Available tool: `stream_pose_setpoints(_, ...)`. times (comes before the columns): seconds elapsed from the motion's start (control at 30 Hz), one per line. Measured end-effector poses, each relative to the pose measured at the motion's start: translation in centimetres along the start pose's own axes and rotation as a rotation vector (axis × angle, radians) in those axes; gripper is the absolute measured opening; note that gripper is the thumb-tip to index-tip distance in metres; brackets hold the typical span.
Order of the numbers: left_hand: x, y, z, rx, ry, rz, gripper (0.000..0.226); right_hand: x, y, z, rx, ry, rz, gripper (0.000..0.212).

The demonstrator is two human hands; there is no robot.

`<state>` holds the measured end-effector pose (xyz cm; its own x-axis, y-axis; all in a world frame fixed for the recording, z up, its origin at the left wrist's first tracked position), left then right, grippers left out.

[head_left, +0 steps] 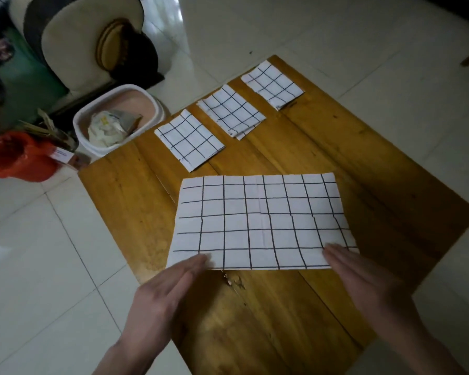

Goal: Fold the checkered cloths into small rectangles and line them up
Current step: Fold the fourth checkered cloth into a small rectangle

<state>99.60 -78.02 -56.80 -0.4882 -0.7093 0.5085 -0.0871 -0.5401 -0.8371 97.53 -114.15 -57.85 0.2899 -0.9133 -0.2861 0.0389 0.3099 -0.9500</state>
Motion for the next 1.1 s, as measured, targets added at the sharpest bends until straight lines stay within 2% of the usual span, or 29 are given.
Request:
stream_pose_setpoints(0.07, -0.3, 2.4, -2.2, -0.067, -0.044, 0.015, 0.048, 0.1, 2.2, -1.7, -0.042, 0.003, -0.060, 0.080)
stream_pose_setpoints(0.13, -0.5, 4.1, -3.7, -0.106, -0.056, 0.006, 0.045, 0.8, 4.3, -3.7, -0.090, 0.014, -0.039, 0.082)
stream_pose_setpoints(0.27, -0.5, 6.2, -5.1, -0.172, -0.105, -0.007, 0.052, 1.3, 6.7, -6.1, -0.113, -0.028, 0.002, 0.055)
stream_pose_setpoints(0.43, -0.3, 7.2, -5.9, -0.209, -0.136, -0.010, 0.057, 1.2, 7.5, -6.7, -0.097, 0.015, -0.012, 0.046)
stream_pose_setpoints(0.53, -0.3, 7.8, -6.3, -0.225, -0.167, -0.024, 0.067, 0.0, 7.3, -6.5, -0.061, 0.103, -0.021, 0.051)
stream_pose_setpoints(0.6, 0.9, 8.3, -6.0, -0.202, -0.173, -0.027, 0.064, -1.7, 7.4, -6.3, -0.051, 0.131, -0.015, 0.055)
stream_pose_setpoints(0.7, 3.7, 9.8, -5.1, -0.189, -0.127, 0.047, 0.063, -6.4, 8.5, -5.5, -0.125, 0.025, -0.022, 0.064)
stream_pose_setpoints(0.8, 5.4, 11.9, -4.9, -0.266, -0.089, 0.131, 0.071, -10.3, 10.5, -4.9, -0.229, -0.104, -0.081, 0.077)
stream_pose_setpoints(0.9, 5.2, 13.5, -5.4, -0.334, -0.086, 0.218, 0.075, -11.2, 12.2, -4.9, -0.298, -0.084, -0.100, 0.083)
stream_pose_setpoints(1.1, 4.5, 13.5, -5.8, -0.366, -0.091, 0.293, 0.077, -10.8, 12.6, -5.2, -0.356, -0.061, -0.093, 0.081)
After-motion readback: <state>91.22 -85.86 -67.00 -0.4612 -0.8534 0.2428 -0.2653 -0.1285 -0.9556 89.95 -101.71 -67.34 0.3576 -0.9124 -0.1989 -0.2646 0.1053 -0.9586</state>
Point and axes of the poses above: each hand's wrist, its own z-axis towards the middle knuckle, its own y-axis out of the palm, x = y × z, the point moved 5 cm from there along z, towards the middle knuckle
